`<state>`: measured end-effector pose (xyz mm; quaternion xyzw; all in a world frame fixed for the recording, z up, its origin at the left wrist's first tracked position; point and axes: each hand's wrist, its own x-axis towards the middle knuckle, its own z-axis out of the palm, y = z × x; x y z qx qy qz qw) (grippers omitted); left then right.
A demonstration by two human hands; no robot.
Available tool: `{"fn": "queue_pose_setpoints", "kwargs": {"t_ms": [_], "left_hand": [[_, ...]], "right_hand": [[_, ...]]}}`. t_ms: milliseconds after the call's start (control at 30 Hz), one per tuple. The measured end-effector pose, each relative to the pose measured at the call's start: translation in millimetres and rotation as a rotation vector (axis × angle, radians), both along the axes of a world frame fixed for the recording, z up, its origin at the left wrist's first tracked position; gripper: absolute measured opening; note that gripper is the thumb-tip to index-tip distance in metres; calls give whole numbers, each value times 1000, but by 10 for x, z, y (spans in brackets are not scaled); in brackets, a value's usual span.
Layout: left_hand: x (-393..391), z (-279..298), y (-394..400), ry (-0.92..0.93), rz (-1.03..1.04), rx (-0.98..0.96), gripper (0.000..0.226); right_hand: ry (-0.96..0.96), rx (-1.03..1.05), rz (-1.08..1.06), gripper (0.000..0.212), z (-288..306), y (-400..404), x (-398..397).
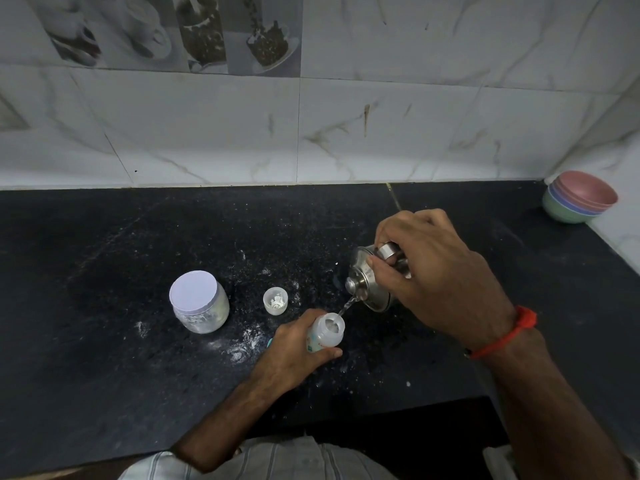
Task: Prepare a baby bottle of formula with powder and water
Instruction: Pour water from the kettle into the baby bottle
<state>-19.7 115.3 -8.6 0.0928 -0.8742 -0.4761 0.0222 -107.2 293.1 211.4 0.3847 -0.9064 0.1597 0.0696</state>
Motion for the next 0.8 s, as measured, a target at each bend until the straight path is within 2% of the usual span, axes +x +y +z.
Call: {"fn": "queue_pose_setpoints", "kwargs": {"t_ms": [367,600,700,800], "left_hand": [[28,212,7,40,39,49,59],[77,342,5,74,64,72,60],[100,345,-4,71,79,73,58],[131,326,-28,69,100,72,56]], "right_hand": [[-179,-139,8,22,-208,70,-81],[-262,-234,-17,10,-446,144,-129],[-414,-396,-66,7,-585,161,-132],[-690,-655,-163,4,-826,172,-147]]}}
